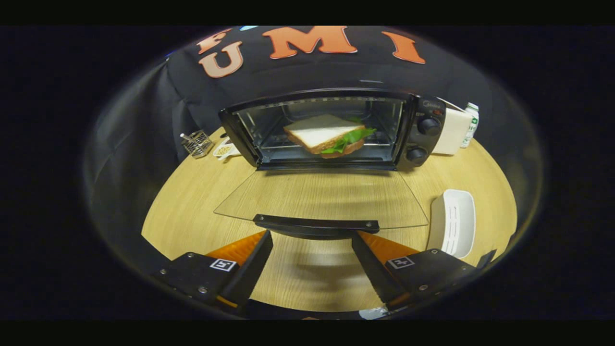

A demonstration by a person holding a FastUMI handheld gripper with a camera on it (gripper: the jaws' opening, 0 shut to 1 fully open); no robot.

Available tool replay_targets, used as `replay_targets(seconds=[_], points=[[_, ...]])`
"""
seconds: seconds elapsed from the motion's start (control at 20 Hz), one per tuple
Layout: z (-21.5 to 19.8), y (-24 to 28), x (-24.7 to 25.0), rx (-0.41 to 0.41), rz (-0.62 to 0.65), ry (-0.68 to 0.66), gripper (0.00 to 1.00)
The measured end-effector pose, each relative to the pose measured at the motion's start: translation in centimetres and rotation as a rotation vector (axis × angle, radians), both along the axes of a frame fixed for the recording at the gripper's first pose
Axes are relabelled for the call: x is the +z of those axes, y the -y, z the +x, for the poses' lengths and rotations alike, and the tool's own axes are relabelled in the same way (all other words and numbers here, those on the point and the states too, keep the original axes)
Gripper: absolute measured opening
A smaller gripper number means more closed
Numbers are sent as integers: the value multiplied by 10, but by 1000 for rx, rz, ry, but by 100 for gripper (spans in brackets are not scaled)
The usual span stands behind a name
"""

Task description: Open the toaster oven, put the food inside, and close the toaster oven door.

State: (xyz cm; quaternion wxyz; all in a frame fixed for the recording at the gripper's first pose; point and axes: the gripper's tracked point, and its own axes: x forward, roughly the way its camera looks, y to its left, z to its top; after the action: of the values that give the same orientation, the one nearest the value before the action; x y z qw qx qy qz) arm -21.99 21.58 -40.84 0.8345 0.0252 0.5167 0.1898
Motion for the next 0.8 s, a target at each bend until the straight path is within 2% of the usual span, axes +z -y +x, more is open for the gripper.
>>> replay_targets(seconds=[0.2, 0.3, 0.45, 0.55, 0.65, 0.8], points=[[11, 0, 16, 21, -12, 64, 98], [25, -1, 29, 19, -14, 140, 98], [50, -2, 46, 92, -77, 325, 97], [63, 4, 58, 136, -149, 400, 97], [82, -1, 62, 117, -136, 426, 98], [114, -2, 59, 30, -92, 385, 99]])
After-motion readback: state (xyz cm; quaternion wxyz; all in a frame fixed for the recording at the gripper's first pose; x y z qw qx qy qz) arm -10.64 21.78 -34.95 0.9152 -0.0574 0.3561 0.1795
